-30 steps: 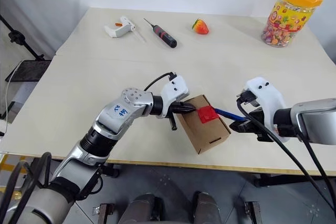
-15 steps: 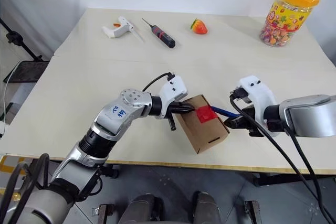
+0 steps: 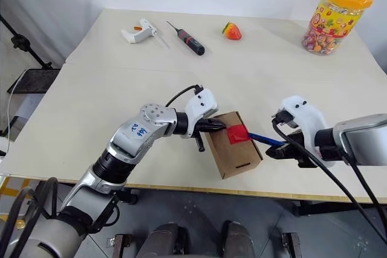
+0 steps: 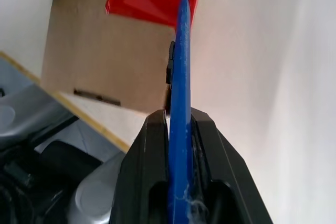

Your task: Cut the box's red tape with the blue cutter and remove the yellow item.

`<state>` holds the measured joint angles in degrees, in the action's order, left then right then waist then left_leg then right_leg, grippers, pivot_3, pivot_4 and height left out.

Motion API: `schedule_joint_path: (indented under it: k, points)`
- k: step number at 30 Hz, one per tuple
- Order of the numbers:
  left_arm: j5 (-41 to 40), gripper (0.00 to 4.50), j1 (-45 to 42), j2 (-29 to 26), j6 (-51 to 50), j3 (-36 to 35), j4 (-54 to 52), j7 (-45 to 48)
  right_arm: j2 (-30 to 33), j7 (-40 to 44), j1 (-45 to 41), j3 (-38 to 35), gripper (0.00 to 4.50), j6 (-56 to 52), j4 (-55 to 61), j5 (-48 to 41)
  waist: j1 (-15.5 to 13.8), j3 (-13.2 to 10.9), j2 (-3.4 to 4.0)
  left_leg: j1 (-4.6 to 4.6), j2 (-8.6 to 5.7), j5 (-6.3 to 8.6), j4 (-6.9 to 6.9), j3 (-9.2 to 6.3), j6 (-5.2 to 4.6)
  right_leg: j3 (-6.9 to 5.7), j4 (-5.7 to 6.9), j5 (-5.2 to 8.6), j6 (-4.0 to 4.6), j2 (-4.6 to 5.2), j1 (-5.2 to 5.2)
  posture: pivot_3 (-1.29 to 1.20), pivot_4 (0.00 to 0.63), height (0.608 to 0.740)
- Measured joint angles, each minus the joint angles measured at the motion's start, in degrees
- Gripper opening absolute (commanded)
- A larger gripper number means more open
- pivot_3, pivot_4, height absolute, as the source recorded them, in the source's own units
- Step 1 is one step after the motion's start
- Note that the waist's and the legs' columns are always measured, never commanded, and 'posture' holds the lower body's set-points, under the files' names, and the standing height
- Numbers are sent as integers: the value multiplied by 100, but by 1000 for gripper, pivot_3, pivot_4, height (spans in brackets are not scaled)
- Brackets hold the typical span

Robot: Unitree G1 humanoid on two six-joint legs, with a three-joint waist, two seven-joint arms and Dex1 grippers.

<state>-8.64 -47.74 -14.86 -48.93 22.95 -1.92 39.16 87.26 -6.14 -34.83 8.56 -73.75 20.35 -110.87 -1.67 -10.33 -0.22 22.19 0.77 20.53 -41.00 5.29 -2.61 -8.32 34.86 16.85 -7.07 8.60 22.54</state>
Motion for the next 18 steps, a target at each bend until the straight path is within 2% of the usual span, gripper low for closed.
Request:
schedule_joint_path:
  k: [6,12,14,18]
  points:
    - [0,0,0,22,0,-6,13,-26,272,262,201,-122,128,-14,83,-2,-5,0,0,1,0,0,0,-1,0,-1,-2,0,0,1,0,0,150,740]
    - [0,0,7,27,0,-12,14,-79,926,907,720,-617,128,-254,330,-2,0,0,1,0,3,1,1,-3,0,0,-8,-2,3,6,-2,0,150,740]
    - [0,0,8,28,8,-15,25,-87,1013,1231,845,-899,128,-390,372,134,-2,0,1,1,3,1,1,-4,0,0,-11,-3,4,7,-3,0,150,740]
    - [2,0,5,26,89,-34,97,-87,814,1966,971,-2040,128,-722,327,655,-3,0,0,1,8,2,0,-7,1,0,-15,-6,7,9,-7,0,150,740]
